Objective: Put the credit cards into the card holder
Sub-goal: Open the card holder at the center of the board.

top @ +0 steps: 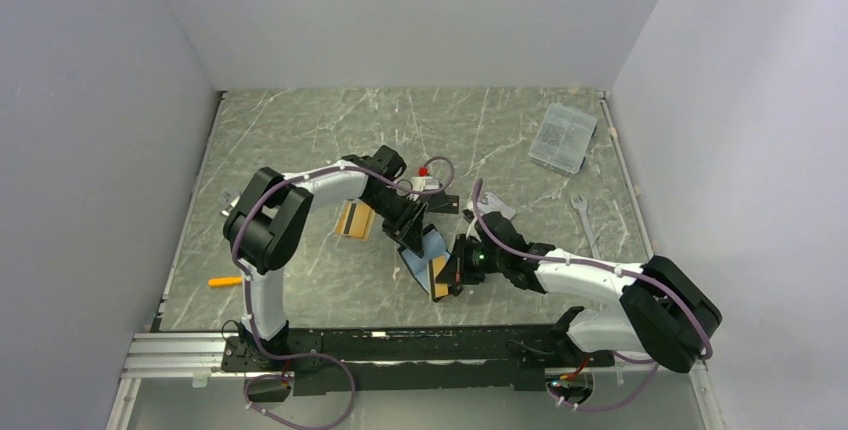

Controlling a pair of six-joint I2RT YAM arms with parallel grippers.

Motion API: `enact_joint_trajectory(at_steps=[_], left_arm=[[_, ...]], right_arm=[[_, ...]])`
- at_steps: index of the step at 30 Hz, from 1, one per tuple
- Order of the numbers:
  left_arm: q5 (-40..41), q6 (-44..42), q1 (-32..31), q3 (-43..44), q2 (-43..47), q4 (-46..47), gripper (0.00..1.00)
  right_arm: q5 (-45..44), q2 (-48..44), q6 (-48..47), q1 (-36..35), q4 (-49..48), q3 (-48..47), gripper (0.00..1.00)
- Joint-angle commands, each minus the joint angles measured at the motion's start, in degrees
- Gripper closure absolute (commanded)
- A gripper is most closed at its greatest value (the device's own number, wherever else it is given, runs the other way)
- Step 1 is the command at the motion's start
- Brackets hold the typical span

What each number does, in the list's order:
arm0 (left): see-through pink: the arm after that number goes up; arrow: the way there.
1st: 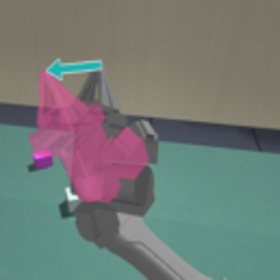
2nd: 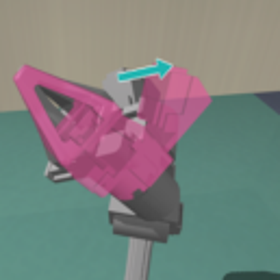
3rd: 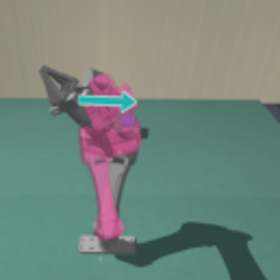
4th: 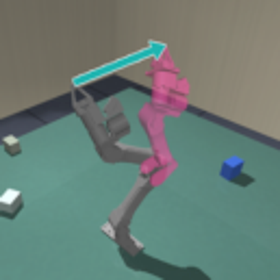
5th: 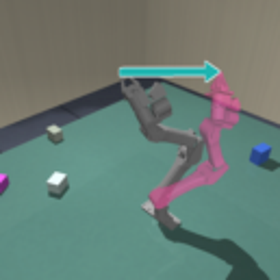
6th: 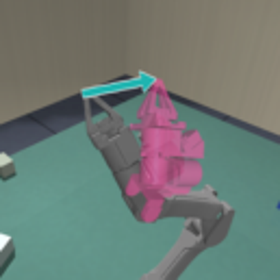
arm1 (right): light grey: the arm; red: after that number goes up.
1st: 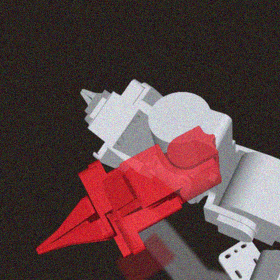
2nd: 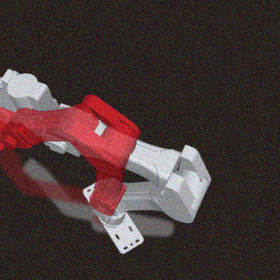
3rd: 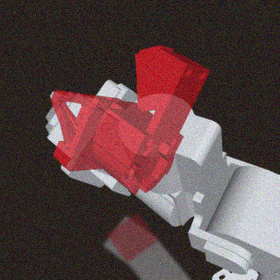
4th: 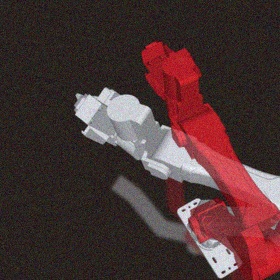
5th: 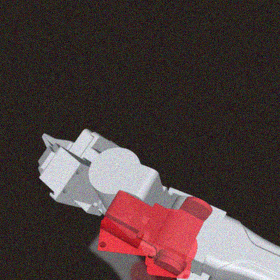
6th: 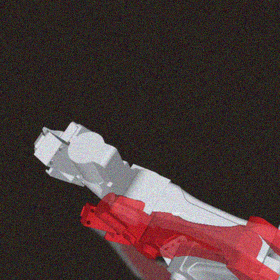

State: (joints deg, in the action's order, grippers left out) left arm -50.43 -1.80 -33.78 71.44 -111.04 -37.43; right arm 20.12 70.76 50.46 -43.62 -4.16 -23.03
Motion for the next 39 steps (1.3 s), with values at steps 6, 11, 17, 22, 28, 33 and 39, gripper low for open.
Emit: enact_joint_trajectory(at_steps=[6, 11, 17, 22, 28, 33, 39], left_arm=[[-2.8, -0.7, 0.0, 3.5, -2.6, 1.0, 0.55], [1.9, 0.4, -0.3, 5.5, -6.0, 0.9, 0.59], [3.5, 2.4, -0.6, 5.6, -6.6, 2.5, 0.88], [1.0, 4.4, -0.7, 7.5, -8.5, 1.9, 1.00], [0.4, 4.2, -1.8, 10.1, -9.9, 0.8, 0.78], [0.0, 4.2, -2.1, 12.5, -11.4, -0.2, 0.71], [-1.5, 4.6, -2.5, 15.1, -13.8, -0.5, 0.73]], right_arm=[[0.9, 3.2, -0.9, -0.1, -6.4, -2.2, 1.00], [1.0, 4.5, -0.7, 0.0, -7.8, -1.3, 1.00], [2.1, 5.6, -0.2, 0.0, -11.0, 1.8, 1.00], [3.6, 5.4, -0.5, -0.1, -12.5, 4.5, 1.00], [4.6, 6.7, -0.9, -0.1, -13.8, 5.9, 1.00], [4.7, 8.2, -1.6, -0.1, -14.1, 6.4, 1.00], [4.7, 8.9, -1.3, 0.0, -15.0, 8.2, 1.00]])
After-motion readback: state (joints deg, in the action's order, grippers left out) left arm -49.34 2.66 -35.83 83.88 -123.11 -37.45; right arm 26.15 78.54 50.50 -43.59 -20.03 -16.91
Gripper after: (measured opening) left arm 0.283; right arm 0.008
